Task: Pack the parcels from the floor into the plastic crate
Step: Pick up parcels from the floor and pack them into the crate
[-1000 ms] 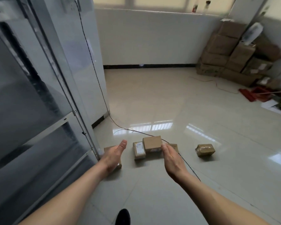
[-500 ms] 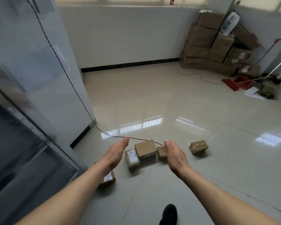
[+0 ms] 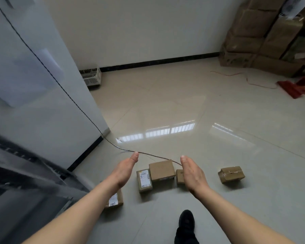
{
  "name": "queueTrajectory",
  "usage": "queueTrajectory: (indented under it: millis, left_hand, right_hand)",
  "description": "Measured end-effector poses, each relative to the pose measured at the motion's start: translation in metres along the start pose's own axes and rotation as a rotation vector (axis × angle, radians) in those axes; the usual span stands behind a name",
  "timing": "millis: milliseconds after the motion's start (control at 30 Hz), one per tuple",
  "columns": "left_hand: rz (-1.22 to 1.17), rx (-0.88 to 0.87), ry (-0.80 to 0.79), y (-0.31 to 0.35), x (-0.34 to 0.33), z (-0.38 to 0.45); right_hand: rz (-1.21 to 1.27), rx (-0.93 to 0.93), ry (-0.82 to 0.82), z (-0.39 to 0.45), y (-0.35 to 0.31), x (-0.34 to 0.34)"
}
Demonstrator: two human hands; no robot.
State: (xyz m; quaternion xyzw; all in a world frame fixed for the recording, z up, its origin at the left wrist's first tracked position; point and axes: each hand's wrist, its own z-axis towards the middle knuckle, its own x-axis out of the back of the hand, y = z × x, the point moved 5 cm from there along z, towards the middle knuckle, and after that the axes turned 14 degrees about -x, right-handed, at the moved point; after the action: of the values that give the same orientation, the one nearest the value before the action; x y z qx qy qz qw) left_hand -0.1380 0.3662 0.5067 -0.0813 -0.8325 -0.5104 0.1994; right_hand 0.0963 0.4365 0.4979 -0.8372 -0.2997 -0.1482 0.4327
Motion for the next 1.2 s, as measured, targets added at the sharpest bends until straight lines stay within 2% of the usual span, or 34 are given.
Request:
queueTrajectory:
  millis: [233, 400, 567, 933, 1200]
  left_hand:
    - [-0.050, 0.135, 0.049, -0.004, -0.048, 0.068]
    - [-0.068, 0.231, 0.059, -0.042, -0.074, 0.116]
    - [-0.076, 0.337, 0.032, -0.111, -0.105, 0.170]
    - [-0.138, 0.391, 0.011, -0.299, -0.199, 0.302]
    - [-0.149, 0.468, 0.011, -0.413, -0.247, 0.374]
  right_hand:
    - [-0.123, -0.074, -0.102, 0.100, 0.025, 0.026]
    - [-0.182, -0.108, -0.145, 0.159, 0.048, 0.010]
    - [-0.233, -0.151, -0.164, 0.228, 0.084, -0.030]
    - [-0.332, -0.212, -0.201, 0.401, 0.201, -0.158]
    - [-0.370, -0.209, -0.217, 0.489, 0.263, -0.237]
